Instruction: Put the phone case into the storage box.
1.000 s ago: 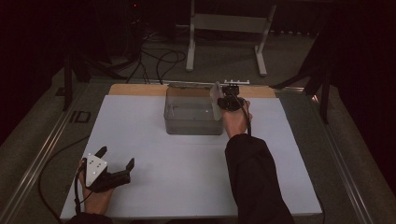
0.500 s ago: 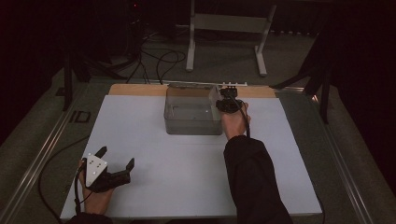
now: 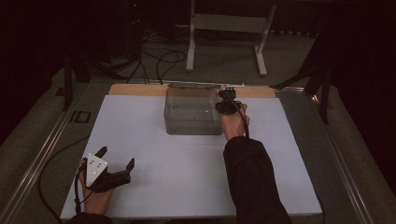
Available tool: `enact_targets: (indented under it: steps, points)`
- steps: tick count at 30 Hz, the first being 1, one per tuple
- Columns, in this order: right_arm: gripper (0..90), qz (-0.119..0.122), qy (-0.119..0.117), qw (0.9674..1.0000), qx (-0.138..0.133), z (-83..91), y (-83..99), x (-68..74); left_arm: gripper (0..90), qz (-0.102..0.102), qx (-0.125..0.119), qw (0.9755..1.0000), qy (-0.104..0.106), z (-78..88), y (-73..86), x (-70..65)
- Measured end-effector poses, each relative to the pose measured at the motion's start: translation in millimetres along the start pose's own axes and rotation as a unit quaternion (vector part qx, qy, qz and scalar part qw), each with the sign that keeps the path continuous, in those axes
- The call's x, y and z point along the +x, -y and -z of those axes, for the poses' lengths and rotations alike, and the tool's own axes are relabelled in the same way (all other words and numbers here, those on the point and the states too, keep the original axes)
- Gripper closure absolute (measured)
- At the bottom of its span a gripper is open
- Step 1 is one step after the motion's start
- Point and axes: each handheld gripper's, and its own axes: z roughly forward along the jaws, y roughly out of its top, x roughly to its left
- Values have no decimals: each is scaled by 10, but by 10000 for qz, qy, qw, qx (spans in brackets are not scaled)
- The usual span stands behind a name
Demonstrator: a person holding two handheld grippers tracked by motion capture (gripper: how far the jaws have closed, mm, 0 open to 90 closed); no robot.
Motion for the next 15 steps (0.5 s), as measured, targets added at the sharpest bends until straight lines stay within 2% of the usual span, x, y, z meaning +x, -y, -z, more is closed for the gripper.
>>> enact_targets:
  steps: [4,15]
  points:
    - [808,105,68,9999,56,-31,11,29,2,9,4,10000,6,0,1,2]
    - [808,133,157,9997,119,-92,26,53,2,19,-12,10000,4,4,0,2]
